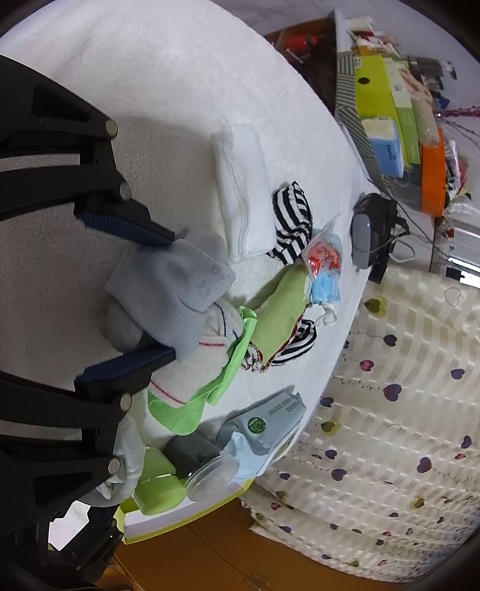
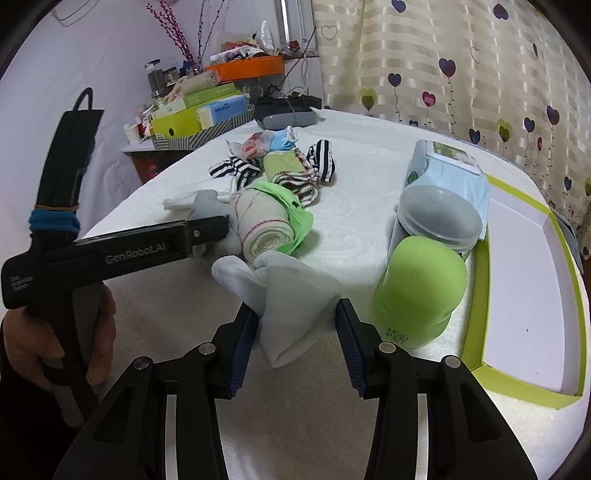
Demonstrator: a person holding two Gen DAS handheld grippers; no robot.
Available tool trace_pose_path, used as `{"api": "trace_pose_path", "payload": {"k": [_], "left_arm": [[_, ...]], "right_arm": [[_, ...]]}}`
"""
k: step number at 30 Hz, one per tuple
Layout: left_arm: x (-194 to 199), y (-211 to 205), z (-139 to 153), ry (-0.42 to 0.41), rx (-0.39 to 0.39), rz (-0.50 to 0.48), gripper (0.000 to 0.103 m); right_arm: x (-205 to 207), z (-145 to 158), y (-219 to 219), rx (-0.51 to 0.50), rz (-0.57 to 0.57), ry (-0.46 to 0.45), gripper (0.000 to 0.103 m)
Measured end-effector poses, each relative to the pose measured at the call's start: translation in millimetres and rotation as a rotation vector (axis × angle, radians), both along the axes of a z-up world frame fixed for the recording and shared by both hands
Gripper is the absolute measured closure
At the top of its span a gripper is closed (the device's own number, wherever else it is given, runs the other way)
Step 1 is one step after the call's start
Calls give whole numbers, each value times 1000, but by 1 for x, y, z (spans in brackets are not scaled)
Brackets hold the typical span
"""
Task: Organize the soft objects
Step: 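Grasp the grey sock with the left gripper while the right gripper grasps the white mitten, then carry the grey sock and white mitten into the green-rimmed box with both grippers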
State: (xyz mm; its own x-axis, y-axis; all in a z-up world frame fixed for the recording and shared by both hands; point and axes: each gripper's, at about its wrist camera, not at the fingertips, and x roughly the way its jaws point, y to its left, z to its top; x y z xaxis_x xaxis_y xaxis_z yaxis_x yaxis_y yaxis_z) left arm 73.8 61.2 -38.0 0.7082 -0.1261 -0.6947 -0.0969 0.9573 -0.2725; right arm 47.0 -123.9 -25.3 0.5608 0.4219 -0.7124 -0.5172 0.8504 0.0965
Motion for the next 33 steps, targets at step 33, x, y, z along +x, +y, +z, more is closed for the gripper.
{"api": "trace_pose_path", "payload": {"k": [33], "left_arm": [[-59,-44,68,-176,101,-71,91]], "right_arm": [[-30,40,-45,90,-59,-127,58]]}}
